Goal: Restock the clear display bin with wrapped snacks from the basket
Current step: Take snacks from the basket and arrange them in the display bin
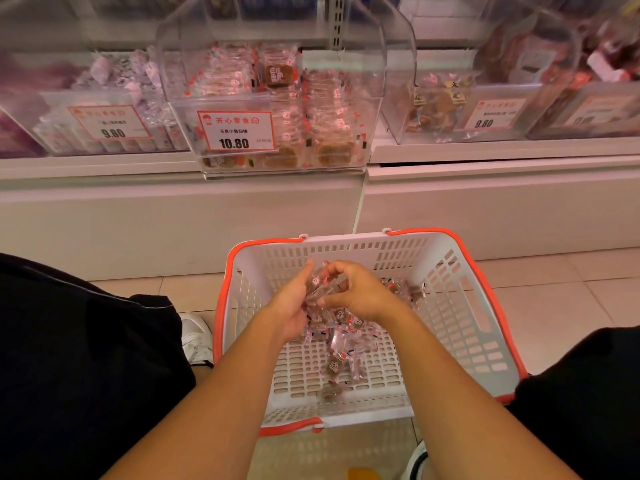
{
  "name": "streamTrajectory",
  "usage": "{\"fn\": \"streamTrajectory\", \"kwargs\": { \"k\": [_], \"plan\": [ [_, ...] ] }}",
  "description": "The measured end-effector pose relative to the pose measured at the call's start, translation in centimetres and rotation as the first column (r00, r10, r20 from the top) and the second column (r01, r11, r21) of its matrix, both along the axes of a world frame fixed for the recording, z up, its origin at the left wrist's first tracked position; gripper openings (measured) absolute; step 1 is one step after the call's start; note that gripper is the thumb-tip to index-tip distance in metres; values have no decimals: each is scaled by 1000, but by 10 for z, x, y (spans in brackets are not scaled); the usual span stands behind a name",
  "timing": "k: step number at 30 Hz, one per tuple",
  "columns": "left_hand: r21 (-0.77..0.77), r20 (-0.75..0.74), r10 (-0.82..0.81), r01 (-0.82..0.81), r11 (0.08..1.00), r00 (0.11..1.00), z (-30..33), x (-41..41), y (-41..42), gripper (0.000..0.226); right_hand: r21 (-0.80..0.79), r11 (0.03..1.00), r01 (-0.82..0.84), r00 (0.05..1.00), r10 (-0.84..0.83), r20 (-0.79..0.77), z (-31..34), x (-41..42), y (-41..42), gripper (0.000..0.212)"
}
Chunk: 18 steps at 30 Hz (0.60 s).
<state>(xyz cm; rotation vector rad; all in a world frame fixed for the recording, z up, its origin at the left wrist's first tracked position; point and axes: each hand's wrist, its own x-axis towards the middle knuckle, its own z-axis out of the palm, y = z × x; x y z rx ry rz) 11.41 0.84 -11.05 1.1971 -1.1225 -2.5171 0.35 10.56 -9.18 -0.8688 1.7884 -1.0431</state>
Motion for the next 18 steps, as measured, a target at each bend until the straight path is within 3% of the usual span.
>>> {"fn": "streamTrajectory", "kwargs": {
  "k": [2,4,6,8,12,14,18],
  "plan": [
    [30,-1,64,-64,997,998,2,-1,-1,46,-21,996,90,995,-89,45,-6,0,1,35],
    [95,-12,170,-168,981,985,4,0,-3,38,-57,975,216,956,-199,217,-12,0,3,32],
    [157,-32,248,-240,958,968,6,1,-4,34,-69,934,350,847,-284,448,-16,-1,4,29],
    [195,-54,273,-258,946,961,6,3,-6,31,-57,904,423,769,-325,551,-18,-3,5,29],
    [264,-90,303,-271,926,949,5,4,-7,30,-24,913,408,829,-359,429,-16,-4,4,33],
    [250,-87,315,-285,925,945,5,3,-7,29,-13,932,362,838,-320,442,-14,-3,2,30],
    [22,-28,240,-240,971,970,9,-2,-4,33,-50,934,353,868,-306,391,-10,2,0,28]
  ]
}}
